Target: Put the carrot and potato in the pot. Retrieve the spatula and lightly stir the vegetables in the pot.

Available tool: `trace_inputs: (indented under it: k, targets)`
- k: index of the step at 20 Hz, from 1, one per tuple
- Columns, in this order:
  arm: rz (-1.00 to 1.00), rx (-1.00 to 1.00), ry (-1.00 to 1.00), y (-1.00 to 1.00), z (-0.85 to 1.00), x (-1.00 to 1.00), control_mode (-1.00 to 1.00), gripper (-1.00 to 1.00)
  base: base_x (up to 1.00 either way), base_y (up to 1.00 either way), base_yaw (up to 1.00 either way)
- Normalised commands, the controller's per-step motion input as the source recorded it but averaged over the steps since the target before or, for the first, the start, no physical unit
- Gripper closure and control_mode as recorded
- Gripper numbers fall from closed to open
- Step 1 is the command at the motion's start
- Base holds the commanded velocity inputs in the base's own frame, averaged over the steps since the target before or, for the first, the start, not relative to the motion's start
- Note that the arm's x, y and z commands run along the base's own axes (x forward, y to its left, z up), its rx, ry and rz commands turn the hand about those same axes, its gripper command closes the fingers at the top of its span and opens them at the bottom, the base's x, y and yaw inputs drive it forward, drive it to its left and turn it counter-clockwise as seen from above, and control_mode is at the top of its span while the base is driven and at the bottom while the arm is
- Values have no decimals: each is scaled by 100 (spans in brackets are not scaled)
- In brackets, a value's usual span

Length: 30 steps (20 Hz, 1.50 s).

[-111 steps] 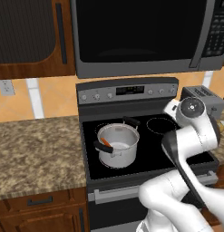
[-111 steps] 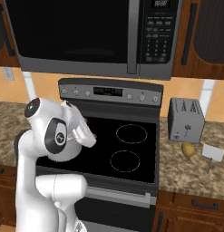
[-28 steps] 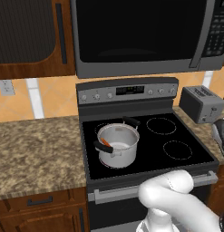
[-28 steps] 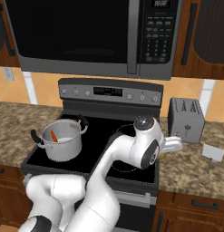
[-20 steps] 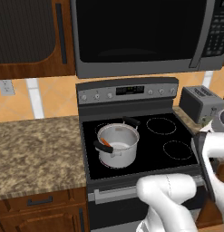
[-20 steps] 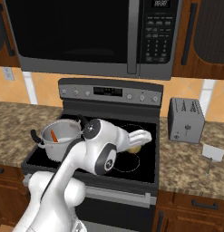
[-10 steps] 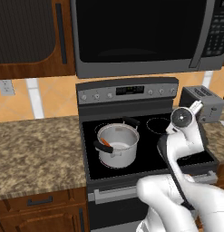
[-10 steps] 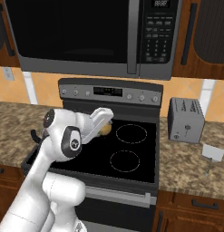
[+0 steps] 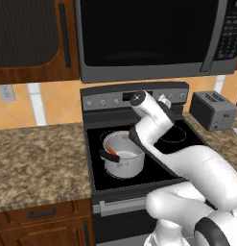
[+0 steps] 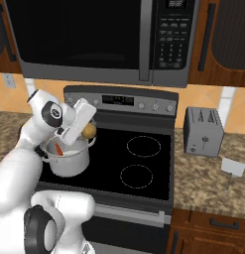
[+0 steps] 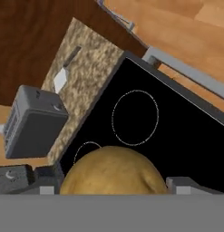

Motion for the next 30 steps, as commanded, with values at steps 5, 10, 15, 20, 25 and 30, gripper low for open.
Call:
trace_inputs:
  k: [5,10,15,20,25,30]
  targets:
    - [0,-29,53,81,-36,81,-100,100,0,0,0]
    - [0,-27,41,56,-32,57,-100,100,0,0,0]
    - [0,-20,44,41,-41,55,-100,100,0,0,0]
    - [0,2,19,23,-41,5,-100,100,0,0,0]
    - [0,2,8,1,-68,14,-100,100,0,0,0]
    - [0,0,2,1,-13,-14,-100,-100,0,0,0]
